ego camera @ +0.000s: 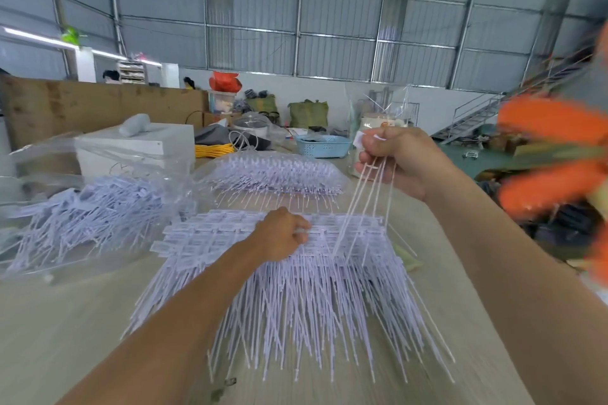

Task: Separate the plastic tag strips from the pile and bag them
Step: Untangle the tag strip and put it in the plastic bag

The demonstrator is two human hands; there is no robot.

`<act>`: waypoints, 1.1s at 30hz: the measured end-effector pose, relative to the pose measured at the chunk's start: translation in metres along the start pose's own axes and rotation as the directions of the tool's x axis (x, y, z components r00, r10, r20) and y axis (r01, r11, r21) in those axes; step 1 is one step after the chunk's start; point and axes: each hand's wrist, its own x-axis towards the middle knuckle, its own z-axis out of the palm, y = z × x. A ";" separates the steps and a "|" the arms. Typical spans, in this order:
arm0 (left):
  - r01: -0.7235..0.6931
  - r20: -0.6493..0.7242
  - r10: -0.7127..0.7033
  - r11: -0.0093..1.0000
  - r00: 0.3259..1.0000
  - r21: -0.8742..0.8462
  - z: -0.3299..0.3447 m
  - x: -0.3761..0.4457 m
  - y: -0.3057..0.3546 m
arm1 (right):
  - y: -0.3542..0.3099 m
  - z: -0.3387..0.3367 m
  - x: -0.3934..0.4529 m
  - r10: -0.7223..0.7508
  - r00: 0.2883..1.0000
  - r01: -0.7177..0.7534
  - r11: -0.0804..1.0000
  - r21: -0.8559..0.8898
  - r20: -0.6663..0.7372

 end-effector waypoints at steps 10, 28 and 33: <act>0.037 0.084 0.059 0.552 0.995 -0.833 -0.030 -0.032 0.089 | 0.031 0.020 0.005 0.106 0.990 -0.089 0.981 0.174 -0.090; 0.081 0.011 -0.114 0.629 0.993 -0.773 -0.020 -0.048 0.071 | 0.053 0.034 0.001 -0.007 0.998 0.031 0.914 -0.404 0.061; 0.092 -0.024 -0.156 0.693 0.988 -0.715 -0.024 -0.050 0.068 | 0.050 0.037 0.000 -0.170 0.975 0.221 0.804 -0.551 0.143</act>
